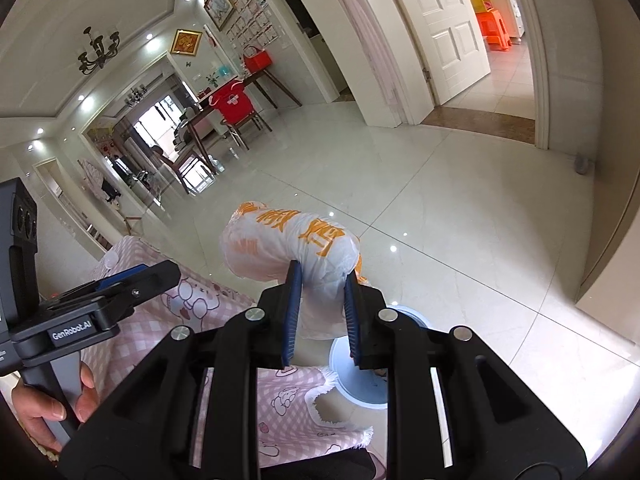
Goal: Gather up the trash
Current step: 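Carry both items to the bucket and open the left tool over it, then open the right tool to drop the white bag into the bucket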
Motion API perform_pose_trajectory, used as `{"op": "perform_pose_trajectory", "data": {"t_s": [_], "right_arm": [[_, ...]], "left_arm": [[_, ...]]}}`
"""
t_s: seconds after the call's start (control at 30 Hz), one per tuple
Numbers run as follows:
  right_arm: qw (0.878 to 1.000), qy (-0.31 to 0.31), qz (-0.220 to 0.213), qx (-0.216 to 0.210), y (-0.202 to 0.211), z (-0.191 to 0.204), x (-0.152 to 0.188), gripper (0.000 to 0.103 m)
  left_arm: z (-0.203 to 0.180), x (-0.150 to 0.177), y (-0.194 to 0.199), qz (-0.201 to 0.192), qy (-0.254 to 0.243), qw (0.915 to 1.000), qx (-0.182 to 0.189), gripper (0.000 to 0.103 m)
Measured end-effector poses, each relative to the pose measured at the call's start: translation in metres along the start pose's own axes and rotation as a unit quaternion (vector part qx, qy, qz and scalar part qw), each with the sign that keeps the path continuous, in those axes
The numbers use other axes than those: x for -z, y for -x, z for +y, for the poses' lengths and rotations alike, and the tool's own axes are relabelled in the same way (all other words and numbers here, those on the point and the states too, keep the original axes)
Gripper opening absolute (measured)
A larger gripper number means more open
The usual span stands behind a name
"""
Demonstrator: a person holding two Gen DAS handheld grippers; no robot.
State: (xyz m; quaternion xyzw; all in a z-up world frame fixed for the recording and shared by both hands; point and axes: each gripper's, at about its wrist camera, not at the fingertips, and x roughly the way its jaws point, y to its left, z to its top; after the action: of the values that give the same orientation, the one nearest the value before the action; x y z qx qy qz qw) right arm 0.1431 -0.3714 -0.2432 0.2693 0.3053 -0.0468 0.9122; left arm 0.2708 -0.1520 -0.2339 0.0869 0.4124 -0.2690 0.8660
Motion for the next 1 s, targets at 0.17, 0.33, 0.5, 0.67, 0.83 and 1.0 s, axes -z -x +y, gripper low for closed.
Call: {"op": "perform_pose_trajectory", "data": {"t_s": [0.17, 0.33, 0.5, 0.67, 0.83, 1.0], "right_arm": [[1.000, 0.001, 0.000, -0.009, -0.003, 0.007, -0.002, 0.020], [1.000, 0.000, 0.002, -0.019, -0.009, 0.012, -0.003, 0.024], [1.000, -0.016, -0.008, -0.009, -0.018, 0.010, -0.003, 0.072], [0.999, -0.026, 0.015, -0.010, -0.027, 0.006, 0.004, 0.072], [1.000, -0.014, 0.020, -0.019, -0.021, 0.019, 0.007, 0.072], [0.999, 0.006, 0.019, -0.037, -0.010, 0.042, 0.008, 0.072]], "left_arm": [[0.010, 0.000, 0.014, -0.009, 0.013, 0.9998, -0.008, 0.074], [0.024, 0.001, 0.024, -0.016, 0.027, 0.9994, -0.013, 0.075], [0.037, 0.002, 0.032, -0.020, 0.039, 0.9989, -0.014, 0.076], [0.043, 0.003, 0.039, -0.022, 0.044, 0.9987, -0.012, 0.076], [0.048, 0.008, 0.050, -0.025, 0.047, 0.9985, -0.013, 0.076], [0.059, 0.016, 0.073, -0.036, 0.049, 0.9978, -0.025, 0.077]]}}
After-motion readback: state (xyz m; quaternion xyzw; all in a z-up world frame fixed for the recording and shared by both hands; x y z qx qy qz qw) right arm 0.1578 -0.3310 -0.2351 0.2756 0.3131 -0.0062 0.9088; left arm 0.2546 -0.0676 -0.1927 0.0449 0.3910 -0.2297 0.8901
